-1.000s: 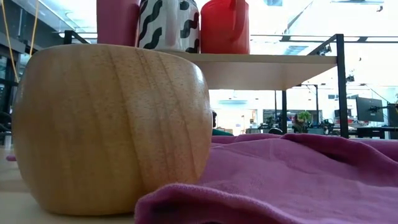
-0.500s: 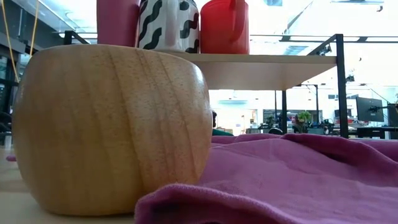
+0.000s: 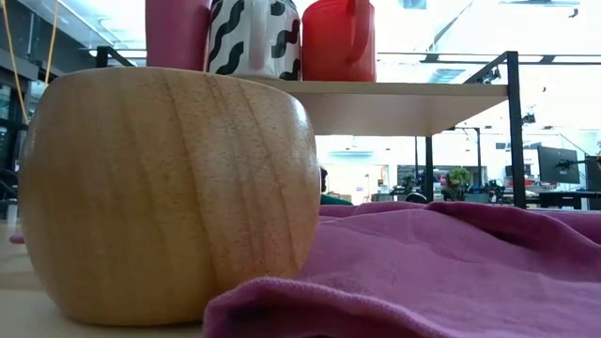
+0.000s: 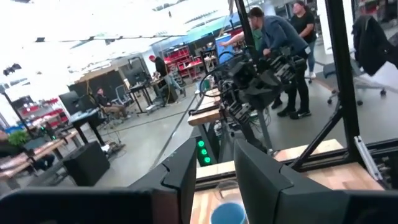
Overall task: Stack small to large cups/mugs on shelf
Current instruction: Put the brown mug on the shelf
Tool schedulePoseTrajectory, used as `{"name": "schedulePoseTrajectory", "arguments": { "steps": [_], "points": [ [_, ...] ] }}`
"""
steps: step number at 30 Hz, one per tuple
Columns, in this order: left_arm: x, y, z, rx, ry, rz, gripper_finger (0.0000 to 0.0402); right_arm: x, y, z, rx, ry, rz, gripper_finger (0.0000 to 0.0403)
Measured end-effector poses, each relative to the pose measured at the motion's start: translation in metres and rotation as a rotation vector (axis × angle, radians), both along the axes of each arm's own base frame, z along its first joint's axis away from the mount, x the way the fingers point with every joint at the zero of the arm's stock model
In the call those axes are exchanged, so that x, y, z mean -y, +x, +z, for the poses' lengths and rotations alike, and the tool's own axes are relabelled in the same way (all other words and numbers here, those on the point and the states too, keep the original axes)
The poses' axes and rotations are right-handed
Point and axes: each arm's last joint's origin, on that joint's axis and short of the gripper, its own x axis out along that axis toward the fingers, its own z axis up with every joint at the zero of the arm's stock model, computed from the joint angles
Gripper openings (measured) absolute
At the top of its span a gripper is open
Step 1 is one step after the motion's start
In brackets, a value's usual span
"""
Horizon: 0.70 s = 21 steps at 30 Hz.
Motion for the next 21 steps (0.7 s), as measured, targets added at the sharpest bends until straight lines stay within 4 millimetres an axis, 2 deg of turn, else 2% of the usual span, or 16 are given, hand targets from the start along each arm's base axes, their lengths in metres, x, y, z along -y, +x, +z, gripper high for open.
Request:
{"name": "schedulePoseTrajectory", "arguments": {
  "steps": [5,9,14,18,21],
  "points": [
    [-0.008,-0.012,-0.029,0.039,-0.071,-0.004,0.0095,-0.021,0.025,-0.007,-0.073,-0.001,-0.022,0.0053],
    [-0.013,-0.019,-0.052,0.086,-0.119,-0.006,0.0095,-0.035,0.046,-0.001,-0.132,-0.029,-0.002,0.0053],
    [-0.017,-0.025,-0.074,0.137,-0.161,-0.013,0.0095,-0.055,0.071,-0.006,-0.393,-0.117,-0.018,0.0053],
    [-0.02,-0.031,-0.086,0.155,-0.203,-0.028,0.0095,-0.072,0.085,0.0,-0.486,-0.165,-0.018,0.0053],
    [-0.024,-0.037,-0.089,0.172,-0.222,-0.043,0.0095,-0.085,0.095,-0.003,-0.541,-0.196,-0.018,0.0053]
  ]
}}
